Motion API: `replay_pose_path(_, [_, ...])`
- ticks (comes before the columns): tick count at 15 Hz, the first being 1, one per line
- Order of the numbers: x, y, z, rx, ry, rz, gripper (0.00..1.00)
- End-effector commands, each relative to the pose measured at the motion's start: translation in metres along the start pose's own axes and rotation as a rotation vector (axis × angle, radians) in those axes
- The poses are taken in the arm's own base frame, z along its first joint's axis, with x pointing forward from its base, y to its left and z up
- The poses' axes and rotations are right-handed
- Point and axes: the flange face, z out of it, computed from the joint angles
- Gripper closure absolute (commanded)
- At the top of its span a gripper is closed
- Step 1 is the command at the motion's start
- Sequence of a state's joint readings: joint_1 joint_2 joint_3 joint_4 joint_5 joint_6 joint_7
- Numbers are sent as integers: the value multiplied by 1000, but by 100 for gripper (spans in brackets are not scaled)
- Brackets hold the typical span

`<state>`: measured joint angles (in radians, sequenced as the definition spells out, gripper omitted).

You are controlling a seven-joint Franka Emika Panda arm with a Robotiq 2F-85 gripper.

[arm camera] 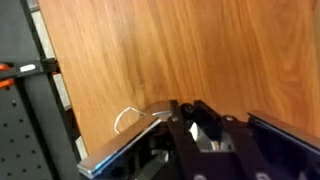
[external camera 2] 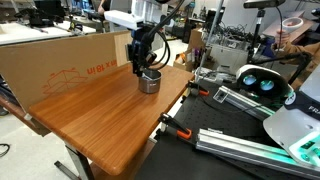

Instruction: Remove the black marker from the silver pot

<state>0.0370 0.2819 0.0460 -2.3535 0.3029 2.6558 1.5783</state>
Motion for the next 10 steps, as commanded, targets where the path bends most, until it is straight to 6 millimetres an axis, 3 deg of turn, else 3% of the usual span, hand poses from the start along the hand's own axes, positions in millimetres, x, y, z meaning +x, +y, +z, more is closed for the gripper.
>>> replay_pose_path(1, [-15,1,-16,46,-34,-23,94])
replay_pose_path(10, [-78,0,-75,139,-98,-112,94])
